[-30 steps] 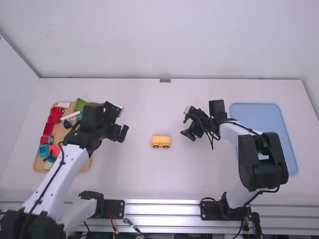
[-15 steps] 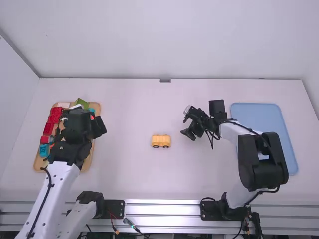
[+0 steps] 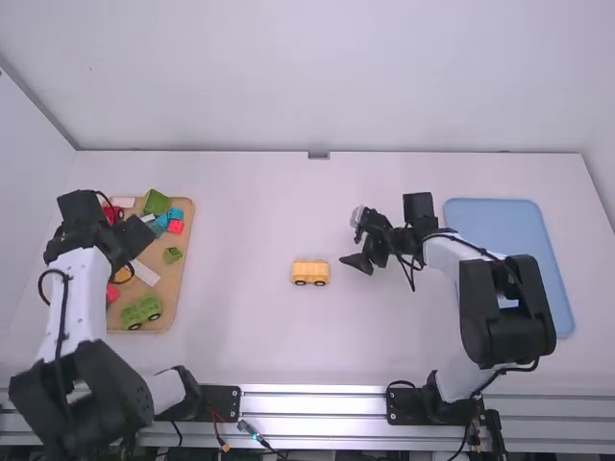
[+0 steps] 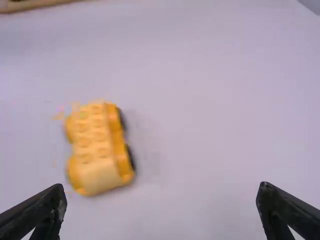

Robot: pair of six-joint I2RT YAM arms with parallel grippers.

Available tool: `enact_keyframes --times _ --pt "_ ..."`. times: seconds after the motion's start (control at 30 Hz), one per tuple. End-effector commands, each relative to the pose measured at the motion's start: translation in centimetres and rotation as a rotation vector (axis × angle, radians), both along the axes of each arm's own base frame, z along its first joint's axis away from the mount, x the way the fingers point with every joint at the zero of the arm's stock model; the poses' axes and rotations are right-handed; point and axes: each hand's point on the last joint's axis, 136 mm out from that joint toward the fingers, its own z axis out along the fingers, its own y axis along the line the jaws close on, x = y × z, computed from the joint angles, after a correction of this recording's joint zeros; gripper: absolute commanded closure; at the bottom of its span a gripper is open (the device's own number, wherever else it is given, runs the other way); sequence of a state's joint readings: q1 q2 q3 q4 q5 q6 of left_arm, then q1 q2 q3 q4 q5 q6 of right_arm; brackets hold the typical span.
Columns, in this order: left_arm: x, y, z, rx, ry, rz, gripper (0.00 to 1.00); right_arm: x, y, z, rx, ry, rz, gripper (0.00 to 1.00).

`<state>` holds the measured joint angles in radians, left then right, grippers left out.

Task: Assemble lego blocks to make yellow taxi

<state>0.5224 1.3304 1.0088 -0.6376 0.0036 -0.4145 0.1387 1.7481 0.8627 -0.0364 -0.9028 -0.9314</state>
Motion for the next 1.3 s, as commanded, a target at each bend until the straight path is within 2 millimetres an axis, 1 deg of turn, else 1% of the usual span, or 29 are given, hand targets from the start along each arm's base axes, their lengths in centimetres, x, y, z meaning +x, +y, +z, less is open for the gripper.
enact_keyframes --times 0.0,0.07,0.1,0.13,0.23,0.27,0.33,0.4,0.53,0.6,0.7,0.73,0.77,0.8,0.87,0.9,0.97,1.07,1.17,1.2,1.27 --pt "0.6 0.0 -1.9 -0.102 0.007 -0.014 0.01 -1.9 1.0 3.9 0.171 -0.206 0.216 0.01" --pt "0.9 0.6 -3.7 -0.154 0.022 0.002 0.01 -2.7 0.5 4.9 0.248 -0.22 0.248 0.01" --pt "0.9 0.7 -4.1 -0.164 0.027 0.006 0.01 -2.8 0.3 5.1 0.265 -0.209 0.243 0.01" --pt "0.6 1.6 -5.3 -0.179 0.055 0.035 0.01 -2.4 -0.5 5.3 0.273 -0.193 0.215 0.01" --pt "0.2 2.8 -6.7 -0.221 0.09 0.092 0.01 -1.2 -2.1 5.1 0.255 -0.137 0.129 0.01" --pt "0.2 3.0 -7.0 -0.228 0.097 0.103 0.01 -0.9 -2.4 5.2 0.253 -0.128 0.114 0.01" --pt "-0.1 4.2 -7.9 -0.256 0.135 0.134 0.01 -0.5 -3.1 5.4 0.245 -0.114 0.078 0.01" --pt "-0.1 4.8 -8.4 -0.27 0.156 0.145 0.01 -0.6 -3.2 5.7 0.243 -0.131 0.082 0.01" --pt "0.2 5.8 -9.2 -0.283 0.193 0.131 0.01 -1.5 -3.2 6.4 0.22 -0.191 0.118 0.01" --pt "-0.1 6.6 -9.9 -0.27 0.236 0.158 0.01 -1.9 -3.2 6.8 0.205 -0.204 0.126 0.01" --pt "-0.6 7.4 -10.4 -0.238 0.277 0.204 0.02 -2.0 -2.9 6.9 0.166 -0.199 0.12 0.01" --pt "-0.8 7.5 -10.5 -0.23 0.282 0.218 0.06 -2.0 -2.9 6.8 0.151 -0.194 0.113 0.01" --pt "-0.8 7.6 -10.5 -0.229 0.283 0.22 0.07 -2.0 -2.9 6.8 0.15 -0.192 0.112 0.01" --pt "-1.2 7.8 -10.6 -0.224 0.29 0.245 0.14 -1.9 -3.0 6.8 0.135 -0.189 0.1 0.01" --pt "-1.3 7.9 -10.6 -0.224 0.29 0.255 0.17 -1.9 -3.0 6.7 0.128 -0.19 0.098 0.01" --pt "-1.4 8.1 -10.6 -0.217 0.295 0.259 0.25 -1.9 -3.0 6.8 0.132 -0.191 0.1 0.01" --pt "-1.6 8.5 -10.6 -0.204 0.295 0.268 0.31 -1.9 -3.0 6.8 0.132 -0.187 0.098 0.01" --pt "-1.9 8.7 -10.9 -0.2 0.294 0.276 0.3 -1.9 -3.0 6.8 0.132 -0.188 0.099 0.01" --pt "-2.0 8.5 -11.5 -0.196 0.295 0.264 0.33 -1.9 -3.0 6.8 0.132 -0.187 0.098 0.01" --pt "-2.0 8.5 -11.8 -0.195 0.292 0.267 0.36 -1.9 -3.1 6.8 0.132 -0.188 0.098 0.01" --pt "-2.2 8.7 -12.0 -0.193 0.287 0.275 0.37 -1.9 -3.0 6.8 0.132 -0.187 0.099 0.01"
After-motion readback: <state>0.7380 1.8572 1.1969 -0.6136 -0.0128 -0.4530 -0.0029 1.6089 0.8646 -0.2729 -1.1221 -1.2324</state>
